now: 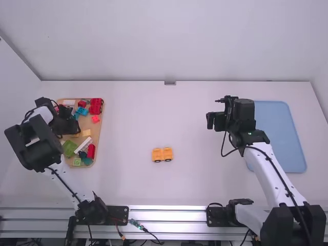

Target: Assemble lego blocks to make yellow taxi

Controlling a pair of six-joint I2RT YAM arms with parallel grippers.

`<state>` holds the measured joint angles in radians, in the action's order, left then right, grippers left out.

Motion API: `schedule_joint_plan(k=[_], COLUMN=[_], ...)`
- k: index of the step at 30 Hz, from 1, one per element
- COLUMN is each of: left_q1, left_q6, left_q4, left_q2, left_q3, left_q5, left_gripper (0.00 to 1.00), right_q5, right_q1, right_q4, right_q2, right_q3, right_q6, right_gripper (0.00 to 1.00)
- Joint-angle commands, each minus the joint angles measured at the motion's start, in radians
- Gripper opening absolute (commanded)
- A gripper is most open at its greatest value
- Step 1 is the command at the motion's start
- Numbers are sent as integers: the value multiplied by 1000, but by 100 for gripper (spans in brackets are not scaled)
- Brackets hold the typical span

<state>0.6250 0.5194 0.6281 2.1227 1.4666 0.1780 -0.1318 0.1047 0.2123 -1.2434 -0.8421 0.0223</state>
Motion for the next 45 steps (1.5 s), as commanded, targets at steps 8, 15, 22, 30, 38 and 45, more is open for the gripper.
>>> schedule_joint_plan(k=[8,15,22,30,38,45], left_q1=[-23,-25,-26,-30,-30,-30], left_q6=[-57,-65,-114,-117,-157,-207], left_q4=[21,37,40,1,-83,-13], left_q2=[11,11,11,11,10,10], left_q3=[-2,-2,-2,-32,-103,-58], left_q5=[-39,-40,-96,-108,-119,-119], left_gripper=[47,47,45,42,34,33], right_q5=[-2,-2,-2,2,2,2], right_q1=[8,6,7,7,6,7], right_q4=[-2,-2,-2,-2,-3,-3], right_q2=[5,5,5,5,5,5], right_q3=[-22,-22,-22,-22,-22,-22], right_q6=[-3,-3,-3,-3,-4,-4], right_gripper=[99,99,99,99,99,99])
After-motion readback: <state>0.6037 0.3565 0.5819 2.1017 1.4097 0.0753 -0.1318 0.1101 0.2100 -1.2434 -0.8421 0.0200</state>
